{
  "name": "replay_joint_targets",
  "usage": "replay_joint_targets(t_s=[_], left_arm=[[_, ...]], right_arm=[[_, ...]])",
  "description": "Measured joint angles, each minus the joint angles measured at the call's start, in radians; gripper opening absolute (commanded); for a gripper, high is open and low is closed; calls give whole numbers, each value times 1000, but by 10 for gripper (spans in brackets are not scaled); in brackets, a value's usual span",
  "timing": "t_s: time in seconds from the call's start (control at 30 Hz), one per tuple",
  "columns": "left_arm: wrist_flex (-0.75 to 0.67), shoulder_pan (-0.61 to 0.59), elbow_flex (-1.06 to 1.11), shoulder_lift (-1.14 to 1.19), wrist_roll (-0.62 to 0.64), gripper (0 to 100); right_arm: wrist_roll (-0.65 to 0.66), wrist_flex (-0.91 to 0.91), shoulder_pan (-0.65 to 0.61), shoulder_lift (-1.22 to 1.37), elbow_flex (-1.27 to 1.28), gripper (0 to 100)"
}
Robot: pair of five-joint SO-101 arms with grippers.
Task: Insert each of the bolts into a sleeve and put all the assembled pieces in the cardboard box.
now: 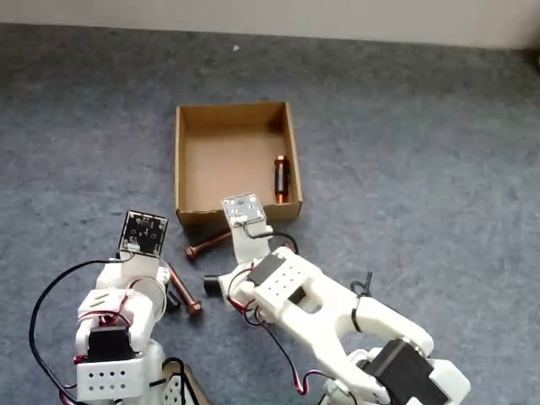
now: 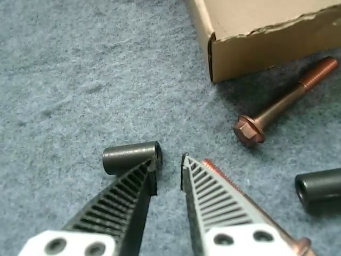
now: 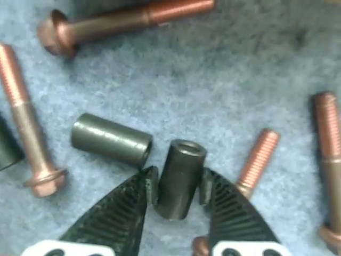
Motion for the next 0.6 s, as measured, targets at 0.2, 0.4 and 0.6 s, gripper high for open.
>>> replay_joint_targets(t_s=[0.2,0.4,0.6], left_arm=[[0,0,0,0,0,105],[0,0,0,0,0,106],[0,0,0,0,0,106]], right_arm=[[37,2,2,5,-2,4],[49,12,-5,-144,31,4],[52,34,144,-448,138,4]])
